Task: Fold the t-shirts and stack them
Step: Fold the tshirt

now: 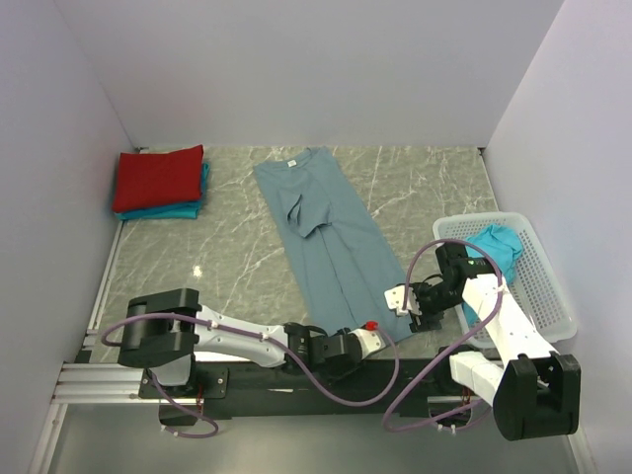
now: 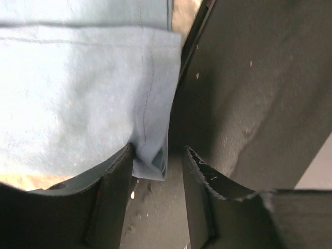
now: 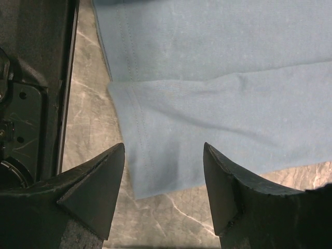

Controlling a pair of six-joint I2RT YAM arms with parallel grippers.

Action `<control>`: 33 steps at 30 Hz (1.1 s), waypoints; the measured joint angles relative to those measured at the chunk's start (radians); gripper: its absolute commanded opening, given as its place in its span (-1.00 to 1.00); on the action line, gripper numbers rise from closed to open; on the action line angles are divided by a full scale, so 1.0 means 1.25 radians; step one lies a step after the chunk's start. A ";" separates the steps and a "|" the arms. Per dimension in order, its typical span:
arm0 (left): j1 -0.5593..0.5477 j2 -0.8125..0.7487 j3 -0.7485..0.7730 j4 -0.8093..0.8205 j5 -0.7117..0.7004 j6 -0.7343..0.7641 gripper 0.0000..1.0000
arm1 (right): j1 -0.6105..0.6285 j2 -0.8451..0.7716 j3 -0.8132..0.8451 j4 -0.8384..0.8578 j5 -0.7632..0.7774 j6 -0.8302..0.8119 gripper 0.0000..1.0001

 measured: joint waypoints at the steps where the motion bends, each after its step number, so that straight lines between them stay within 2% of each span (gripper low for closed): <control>1: 0.000 0.005 0.006 -0.001 -0.005 -0.001 -0.16 | -0.001 0.000 0.000 0.000 -0.001 0.000 0.37; 5: -0.003 0.020 0.020 -0.011 -0.037 -0.009 -0.33 | -0.003 -0.001 0.000 -0.002 -0.003 0.001 0.36; 8: -0.012 0.022 0.021 -0.013 -0.056 -0.025 -0.54 | -0.003 -0.001 0.000 -0.007 -0.005 0.000 0.36; 9: -0.015 0.023 0.021 -0.013 -0.060 -0.031 -0.70 | -0.003 -0.001 0.000 -0.008 -0.005 0.001 0.35; 11: -0.023 0.024 0.022 -0.013 -0.070 -0.046 -0.89 | -0.003 0.000 0.000 -0.010 -0.003 0.000 0.34; 13: -0.026 0.023 0.022 -0.014 -0.084 -0.056 -0.99 | -0.003 0.000 0.000 -0.013 0.003 -0.001 0.31; 24: -0.024 -0.054 -0.027 -0.051 -0.092 -0.105 -0.99 | -0.004 0.015 -0.001 -0.033 0.114 -0.081 0.11; 29: 0.002 -0.096 -0.028 -0.046 -0.074 -0.114 -0.99 | -0.002 0.045 -0.002 -0.032 0.155 -0.115 -0.03; 33: 0.027 -0.117 -0.028 -0.032 -0.057 -0.117 -0.99 | 0.036 0.048 -0.023 -0.019 0.184 -0.125 -0.15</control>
